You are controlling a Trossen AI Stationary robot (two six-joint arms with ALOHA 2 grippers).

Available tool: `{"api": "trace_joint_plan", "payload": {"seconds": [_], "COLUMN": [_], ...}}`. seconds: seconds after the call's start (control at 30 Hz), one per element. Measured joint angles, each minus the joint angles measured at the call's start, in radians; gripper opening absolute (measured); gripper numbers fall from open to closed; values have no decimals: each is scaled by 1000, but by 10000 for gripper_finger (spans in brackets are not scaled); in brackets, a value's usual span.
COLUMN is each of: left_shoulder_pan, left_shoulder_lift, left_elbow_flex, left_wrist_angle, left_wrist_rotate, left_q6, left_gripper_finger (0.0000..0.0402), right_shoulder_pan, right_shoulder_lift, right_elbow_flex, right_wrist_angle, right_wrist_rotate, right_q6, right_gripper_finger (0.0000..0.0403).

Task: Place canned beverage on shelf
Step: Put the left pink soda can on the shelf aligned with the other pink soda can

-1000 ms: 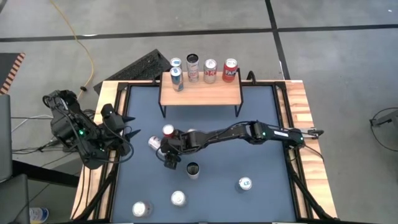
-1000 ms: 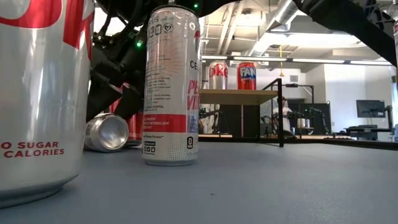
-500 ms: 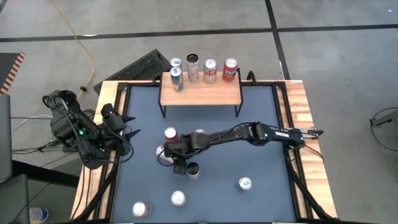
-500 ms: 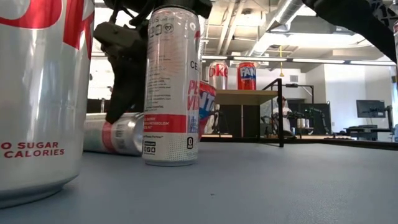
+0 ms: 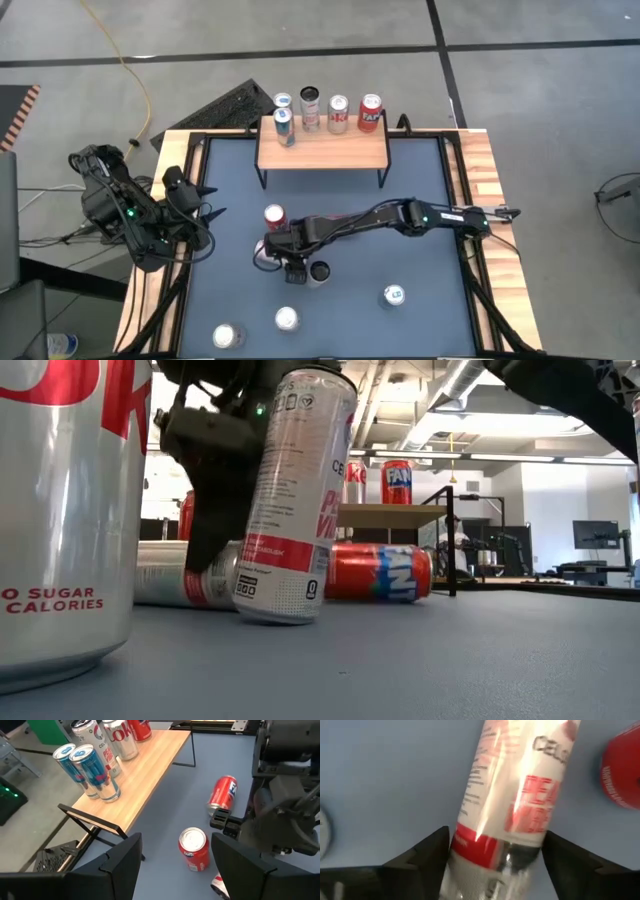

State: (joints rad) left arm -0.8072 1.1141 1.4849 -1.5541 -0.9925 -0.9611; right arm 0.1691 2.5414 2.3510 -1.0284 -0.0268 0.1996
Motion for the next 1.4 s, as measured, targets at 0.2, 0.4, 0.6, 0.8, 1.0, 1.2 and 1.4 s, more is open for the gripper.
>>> {"api": "trace_joint_plan", "payload": {"seconds": [0.2,0.4,0.6,0.8,1.0,1.2,1.4], "left_shoulder_pan": [0,0,0,0,0,0,0], "left_shoulder_lift": [0,0,0,0,0,0,0], "left_elbow_flex": [0,0,0,0,0,0,0], "left_wrist_angle": [0,0,0,0,0,0,0], "left_wrist_rotate": [-16,-15,-15,-16,-21,-18,-47], "left_q6": [0,4,23,23,37,62,69], "left_gripper_finger": [228,228,228,228,228,228,228], "right_shoulder_pan": [-7,-10,-16,-10,2,24,41], "right_shoulder_lift": [8,22,19,13,11,9,-5], "right_elbow_flex": [-3,-13,-11,-10,-11,-11,-9], "right_wrist_angle": [108,135,130,142,225,271,318], "right_wrist_rotate": [-8,25,34,40,92,194,241], "right_q6": [9,30,5,9,3,16,12], "right_gripper_finger": [317,299,245,190,194,196,198]}}
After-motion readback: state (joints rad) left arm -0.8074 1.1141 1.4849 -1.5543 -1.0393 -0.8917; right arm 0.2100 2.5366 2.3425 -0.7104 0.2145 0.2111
